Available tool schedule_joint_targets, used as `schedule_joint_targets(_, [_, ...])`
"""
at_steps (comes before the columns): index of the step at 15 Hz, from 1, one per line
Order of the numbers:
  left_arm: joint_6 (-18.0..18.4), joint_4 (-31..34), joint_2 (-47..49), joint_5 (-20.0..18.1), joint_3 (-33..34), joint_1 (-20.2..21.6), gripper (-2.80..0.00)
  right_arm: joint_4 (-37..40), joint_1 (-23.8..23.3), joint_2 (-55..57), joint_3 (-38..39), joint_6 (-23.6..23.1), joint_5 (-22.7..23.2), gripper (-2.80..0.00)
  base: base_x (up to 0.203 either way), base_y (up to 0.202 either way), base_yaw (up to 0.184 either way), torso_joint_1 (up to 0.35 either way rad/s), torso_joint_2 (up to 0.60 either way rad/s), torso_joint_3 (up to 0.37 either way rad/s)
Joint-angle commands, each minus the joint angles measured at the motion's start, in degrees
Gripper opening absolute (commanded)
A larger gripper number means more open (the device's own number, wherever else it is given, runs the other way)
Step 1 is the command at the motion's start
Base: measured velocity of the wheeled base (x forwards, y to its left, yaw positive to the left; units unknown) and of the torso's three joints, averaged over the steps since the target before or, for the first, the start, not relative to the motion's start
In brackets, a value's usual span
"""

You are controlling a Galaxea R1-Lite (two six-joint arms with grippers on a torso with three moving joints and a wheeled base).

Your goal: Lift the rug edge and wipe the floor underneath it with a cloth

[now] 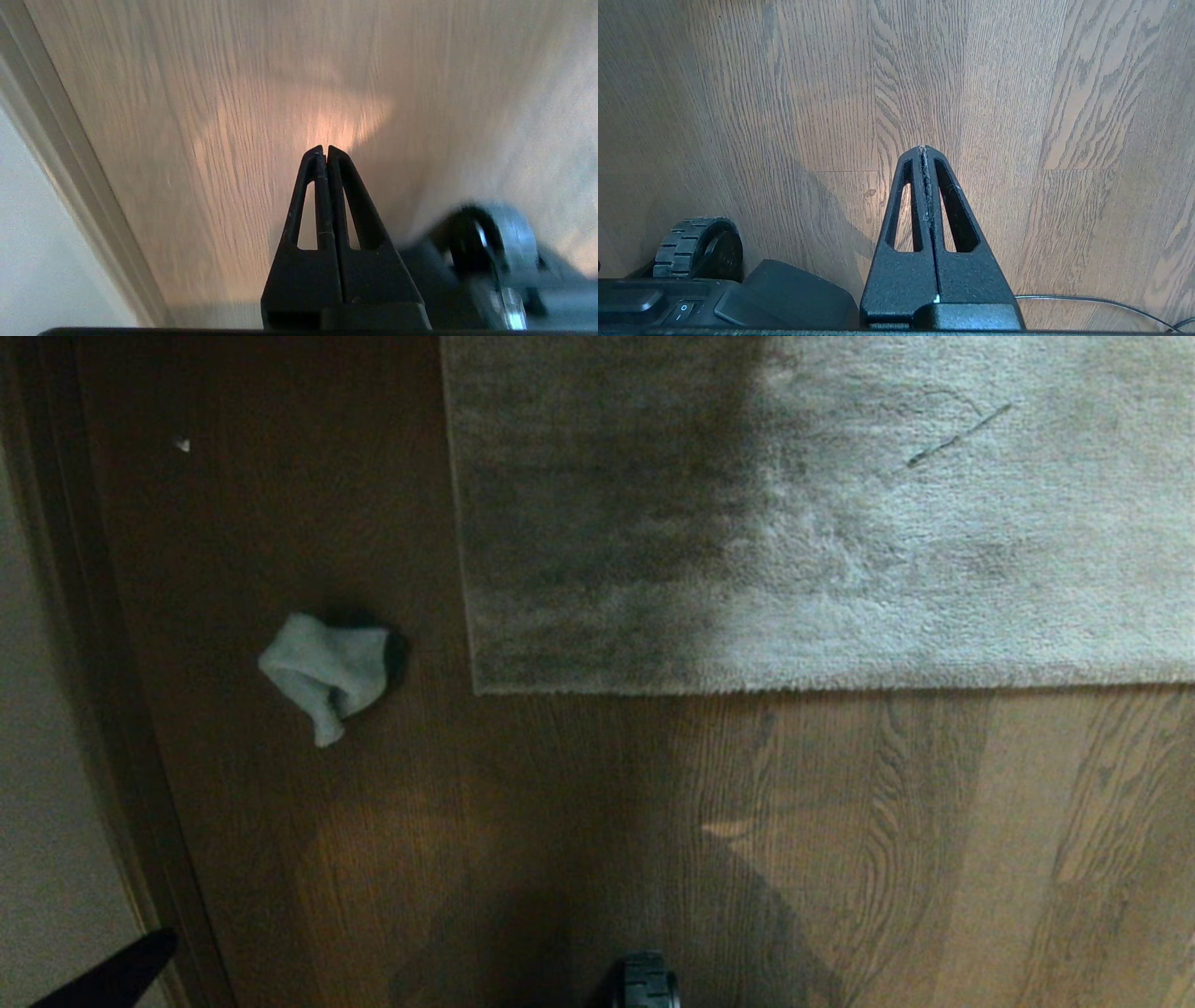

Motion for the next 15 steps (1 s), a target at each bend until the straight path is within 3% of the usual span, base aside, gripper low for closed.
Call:
schedule_joint_targets(1, [0.02,9.18,-12.82,-0.01,-0.03,-0.56,-2.80,-0.01,0.02,0.07,0.00,-0.01,-0.02,-2.80,0.000,0.000,0.000,0.000,0.00,0.000])
schedule_joint_targets(3, [-0.12,15.42,-19.17,0.30,-0.03,-0.74,-2.80,-0.01,0.02,0.07,0.00,-0.01,-0.02,-2.80,0.000,0.000,0.000,0.000,0.00,0.000])
schedule_joint_targets(6, [-0.36,21.93,-27.44,4.73,0.02,-1.66,-2.80,-0.01,0.02,0.07,0.00,-0.01,-0.02,-2.80,0.000,0.000,0.000,0.000,0.00,0.000])
schedule_joint_targets(9, [-0.51,24.54,-33.37,6.33,-0.01,-1.01,-2.80,-0.01,0.02,0.07,0.00,-0.01,-0.02,-2.80,0.000,0.000,0.000,0.000,0.00,0.000])
schedule_joint_targets(15, [1.13,25.00,-38.93,5.86,-0.03,-0.80,-2.80,-0.01,0.02,0.07,0.00,-0.01,-0.02,-2.80,0.000,0.000,0.000,0.000,0.00,0.000])
